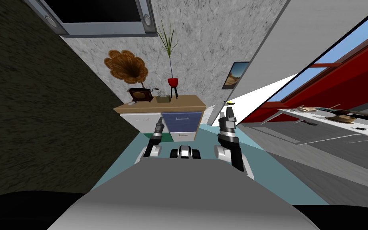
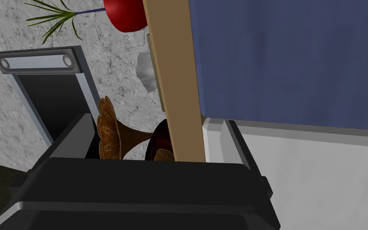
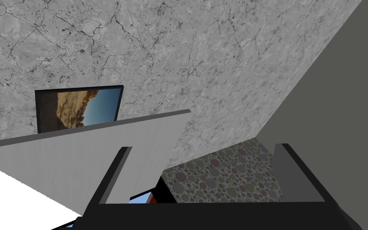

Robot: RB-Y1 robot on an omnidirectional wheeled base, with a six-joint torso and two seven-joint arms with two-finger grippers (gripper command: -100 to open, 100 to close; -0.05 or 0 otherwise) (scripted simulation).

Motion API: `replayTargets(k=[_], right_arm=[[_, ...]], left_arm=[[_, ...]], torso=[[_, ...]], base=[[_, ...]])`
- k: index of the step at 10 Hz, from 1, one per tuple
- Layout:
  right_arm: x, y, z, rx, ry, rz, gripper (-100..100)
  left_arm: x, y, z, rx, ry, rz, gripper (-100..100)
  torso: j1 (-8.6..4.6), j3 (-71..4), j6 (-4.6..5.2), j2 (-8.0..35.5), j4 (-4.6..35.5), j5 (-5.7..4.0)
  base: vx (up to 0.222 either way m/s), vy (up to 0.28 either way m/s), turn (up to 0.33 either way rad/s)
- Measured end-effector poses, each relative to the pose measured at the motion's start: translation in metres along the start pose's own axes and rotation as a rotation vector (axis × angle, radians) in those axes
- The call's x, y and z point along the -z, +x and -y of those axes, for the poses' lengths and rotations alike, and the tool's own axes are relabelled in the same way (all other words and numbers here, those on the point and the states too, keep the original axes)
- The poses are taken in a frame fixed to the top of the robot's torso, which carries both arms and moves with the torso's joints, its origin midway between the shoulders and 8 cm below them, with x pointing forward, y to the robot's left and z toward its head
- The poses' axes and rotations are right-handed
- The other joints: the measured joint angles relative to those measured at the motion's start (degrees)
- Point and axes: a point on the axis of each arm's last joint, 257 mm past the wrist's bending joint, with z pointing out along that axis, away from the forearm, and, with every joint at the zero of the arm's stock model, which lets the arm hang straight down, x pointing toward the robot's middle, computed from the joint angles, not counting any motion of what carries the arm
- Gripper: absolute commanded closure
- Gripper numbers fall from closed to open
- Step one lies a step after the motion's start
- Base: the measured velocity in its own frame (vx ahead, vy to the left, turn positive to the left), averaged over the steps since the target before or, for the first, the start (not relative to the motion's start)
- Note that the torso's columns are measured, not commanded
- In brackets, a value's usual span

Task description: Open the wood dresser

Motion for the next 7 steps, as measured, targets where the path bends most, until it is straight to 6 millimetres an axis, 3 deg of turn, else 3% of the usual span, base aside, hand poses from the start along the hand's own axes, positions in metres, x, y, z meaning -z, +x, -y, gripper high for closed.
replayTargets(k=[7], right_arm=[[0.000,0.000,0.000,0.000,0.000,0.000,0]], left_arm=[[0.007,0.013,-0.064,-0.002,-0.133,-0.016,-100]], torso=[[0.10,0.03,0.00,0.07,0.01,0.03]], base=[[0.026,-0.103,-0.017]])
